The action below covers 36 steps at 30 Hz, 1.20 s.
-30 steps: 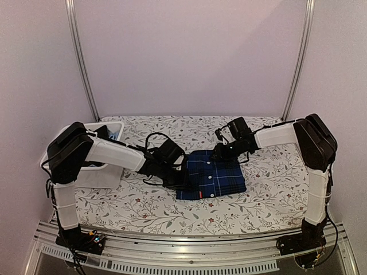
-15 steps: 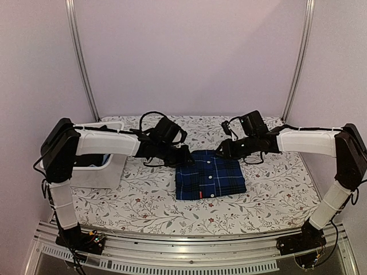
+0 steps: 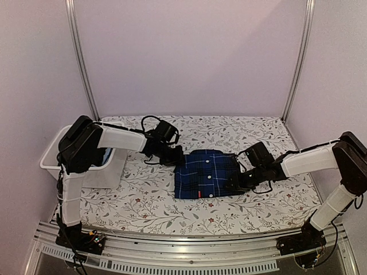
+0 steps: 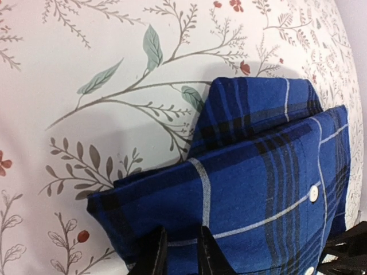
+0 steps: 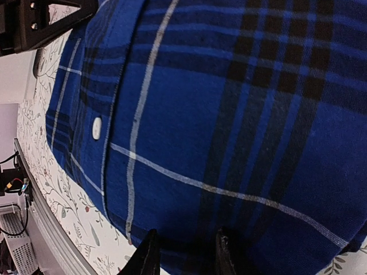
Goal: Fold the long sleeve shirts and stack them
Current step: Smooth out the square-folded shirt at the center of the board.
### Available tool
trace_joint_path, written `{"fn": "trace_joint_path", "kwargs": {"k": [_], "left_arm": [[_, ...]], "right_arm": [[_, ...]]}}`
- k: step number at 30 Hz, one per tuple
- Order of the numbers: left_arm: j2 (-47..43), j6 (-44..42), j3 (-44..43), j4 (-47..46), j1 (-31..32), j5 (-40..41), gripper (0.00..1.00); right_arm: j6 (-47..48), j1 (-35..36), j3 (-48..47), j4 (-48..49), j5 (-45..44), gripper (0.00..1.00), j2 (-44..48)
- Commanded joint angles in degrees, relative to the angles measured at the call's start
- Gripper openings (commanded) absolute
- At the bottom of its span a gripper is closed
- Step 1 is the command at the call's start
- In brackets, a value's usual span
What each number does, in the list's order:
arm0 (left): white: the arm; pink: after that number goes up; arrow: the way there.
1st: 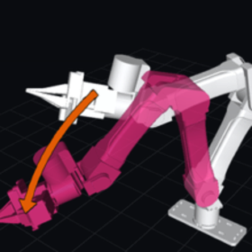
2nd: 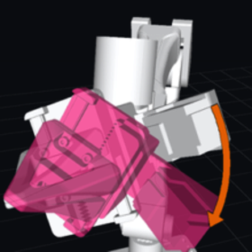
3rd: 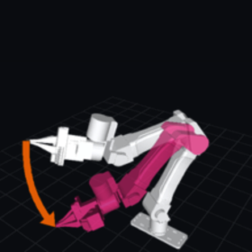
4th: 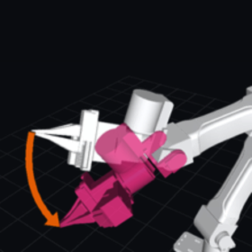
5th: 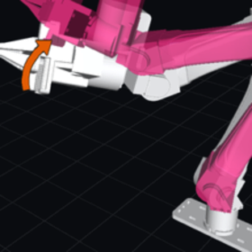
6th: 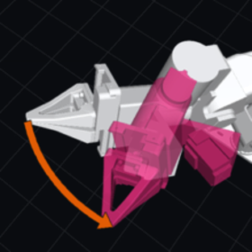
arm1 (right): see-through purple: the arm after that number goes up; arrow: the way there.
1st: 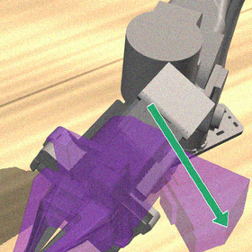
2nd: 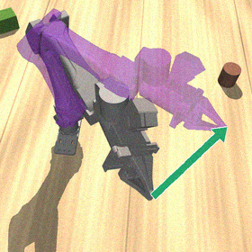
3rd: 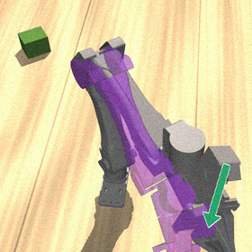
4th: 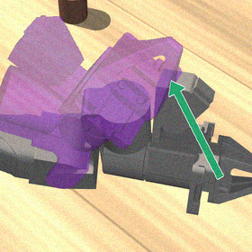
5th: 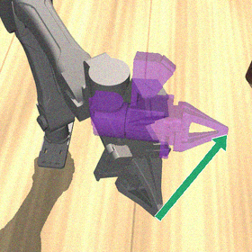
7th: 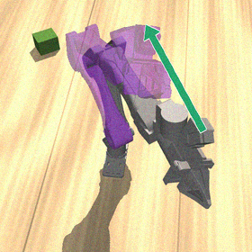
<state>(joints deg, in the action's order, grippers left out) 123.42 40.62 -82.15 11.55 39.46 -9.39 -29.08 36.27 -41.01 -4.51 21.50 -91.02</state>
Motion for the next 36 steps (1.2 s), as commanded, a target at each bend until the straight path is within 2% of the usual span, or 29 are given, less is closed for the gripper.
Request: {"fn": "trace_joint_path", "kwargs": {"k": [1,8,17,25,31,36], "left_arm": [[1.44,-1.74,-0.85,2.42,-1.13,0.4,0.2],[-5.13,-1.77,0.78,3.58,-0.26,-0.68,0.26],[-17.59,3.31,15.46,-1.51,2.14,-2.77,0.32],[-22.4,7.66,24.9,-6.18,3.74,-5.97,0.39],[-22.62,8.86,26.64,-6.55,5.22,-6.87,0.44],[-22.13,8.84,26.83,-6.34,5.45,-6.42,0.49]], "right_arm": [[-2.81,0.29,3.95,3.22,-1.43,0.32,1.21],[-4.17,0.3,4.62,1.53,-1.99,0.31,4.64],[-3.74,-0.17,-2.39,-3.03,-4.11,0.33,12.78],[-0.44,-6.46,-12.37,0.63,-0.08,0.31,-1.38],[0.51,-11.86,-17.51,3.34,1.31,0.29,-13.01],[0.4,-13.79,-19.35,3.41,1.68,0.27,-19.03]]}}
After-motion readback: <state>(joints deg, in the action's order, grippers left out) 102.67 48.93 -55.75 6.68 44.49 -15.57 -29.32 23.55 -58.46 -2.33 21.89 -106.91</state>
